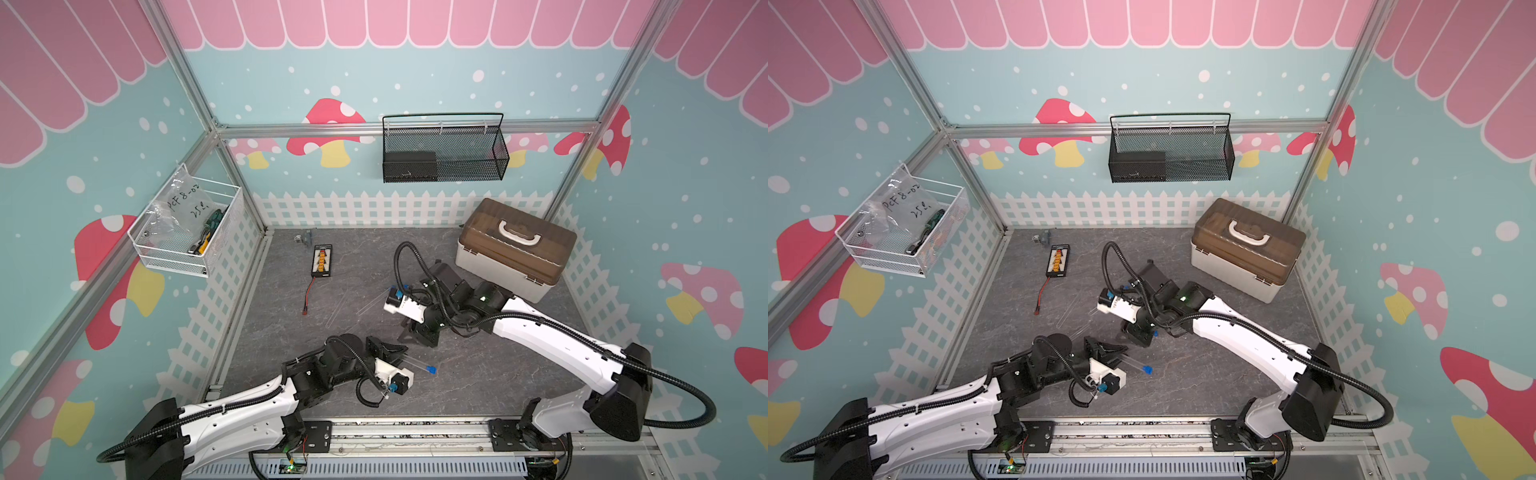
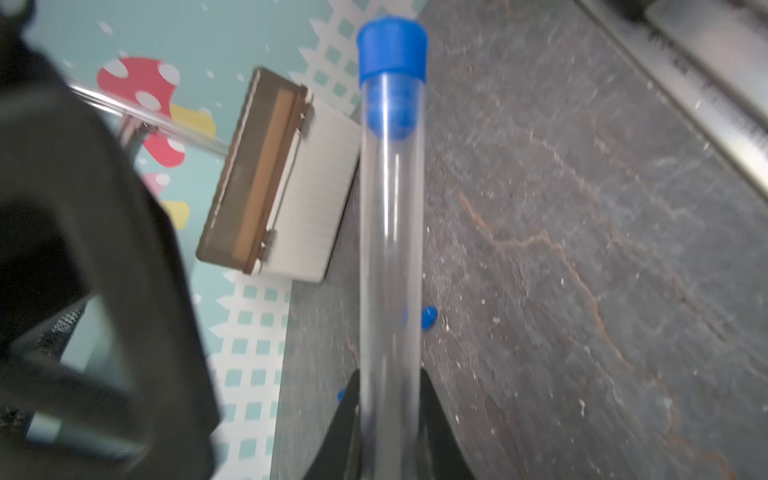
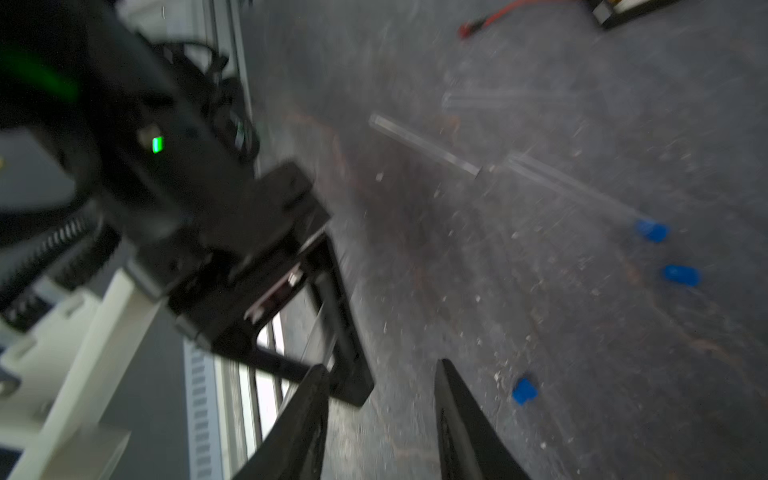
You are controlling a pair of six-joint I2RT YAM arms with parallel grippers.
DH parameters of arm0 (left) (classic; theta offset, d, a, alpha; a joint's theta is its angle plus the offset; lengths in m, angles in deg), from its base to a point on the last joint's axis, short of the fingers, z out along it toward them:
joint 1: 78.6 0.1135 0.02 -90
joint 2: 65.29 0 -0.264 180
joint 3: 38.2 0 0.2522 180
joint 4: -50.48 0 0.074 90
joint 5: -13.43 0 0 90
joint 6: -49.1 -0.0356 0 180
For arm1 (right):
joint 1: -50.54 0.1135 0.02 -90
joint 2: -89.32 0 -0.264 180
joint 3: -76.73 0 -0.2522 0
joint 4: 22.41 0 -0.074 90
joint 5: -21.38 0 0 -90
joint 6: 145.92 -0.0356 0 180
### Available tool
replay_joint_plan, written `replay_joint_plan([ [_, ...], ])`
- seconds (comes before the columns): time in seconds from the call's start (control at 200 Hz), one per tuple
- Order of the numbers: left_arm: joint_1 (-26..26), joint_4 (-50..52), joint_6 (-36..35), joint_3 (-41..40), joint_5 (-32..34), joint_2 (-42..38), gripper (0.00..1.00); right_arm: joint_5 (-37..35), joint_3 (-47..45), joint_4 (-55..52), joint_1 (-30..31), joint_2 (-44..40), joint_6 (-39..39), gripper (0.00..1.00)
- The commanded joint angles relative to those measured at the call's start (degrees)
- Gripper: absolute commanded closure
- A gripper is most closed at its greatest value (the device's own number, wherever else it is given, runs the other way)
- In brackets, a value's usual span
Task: Insert stoppers into test tubes
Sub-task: Insert the stopper into the test tube.
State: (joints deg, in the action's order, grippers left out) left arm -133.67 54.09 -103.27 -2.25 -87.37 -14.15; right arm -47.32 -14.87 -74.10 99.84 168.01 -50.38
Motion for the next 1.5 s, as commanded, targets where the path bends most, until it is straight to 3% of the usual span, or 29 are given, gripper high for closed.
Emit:
replay_joint_plan([
  [0.0, 2.87, -4.74, 6.65, -1.8, -7.09, -2.32, 1.0, -3.37, -3.13, 9.86, -1.43, -8.2, -2.77, 0.48],
  [0.145, 4.45, -4.39, 15.8, -0.81, -8.29, -1.26, 1.0, -11.31, -6.97, 7.77, -2.6, -16.74, -14.48, 0.46],
  [0.28, 6.4, -10.34, 34.52, -0.07, -8.92, 1.75, 1.0, -17.45, -9.95, 6.66, -3.71, -22.83, -34.52, 0.5],
  [0.43, 6.91, -25.73, 58.41, -2.48, -9.43, 6.92, 1.0, -7.56, -10.76, 3.66, -6.55, -25.85, -51.28, 0.5],
  [0.565, 6.9, -42.74, 69.03, -6.11, -9.81, 13.27, 1.0, 1.93, -13.8, 10.23, -6.76, -27.24, -60.78, 0.48],
  [0.73, 6.9, -51.65, 71.81, -6.16, -12.79, 18.12, 1.0, 6.11, -19.24, 21.24, -6.85, -29.21, -70.69, 0.49],
  [0.946, 6.9, -54.98, 71.25, -5.68, -15.56, 19.44, 1.0, 4.46, -20.82, 22.87, -7.1, -29.13, -72.37, 0.55],
  [1.066, 6.9, -54.93, 70.14, -5.5, -16.79, 19.4, 1.0, 5.39, -22.56, 29.26, -7.46, -28.65, -76.36, 0.56],
  [1.496, 6.9, -52.77, 68.04, -5.58, -16.79, 17.24, 1.0, 8.57, -22.97, 30.52, -7.46, -24.95, -75.71, 0.58],
])
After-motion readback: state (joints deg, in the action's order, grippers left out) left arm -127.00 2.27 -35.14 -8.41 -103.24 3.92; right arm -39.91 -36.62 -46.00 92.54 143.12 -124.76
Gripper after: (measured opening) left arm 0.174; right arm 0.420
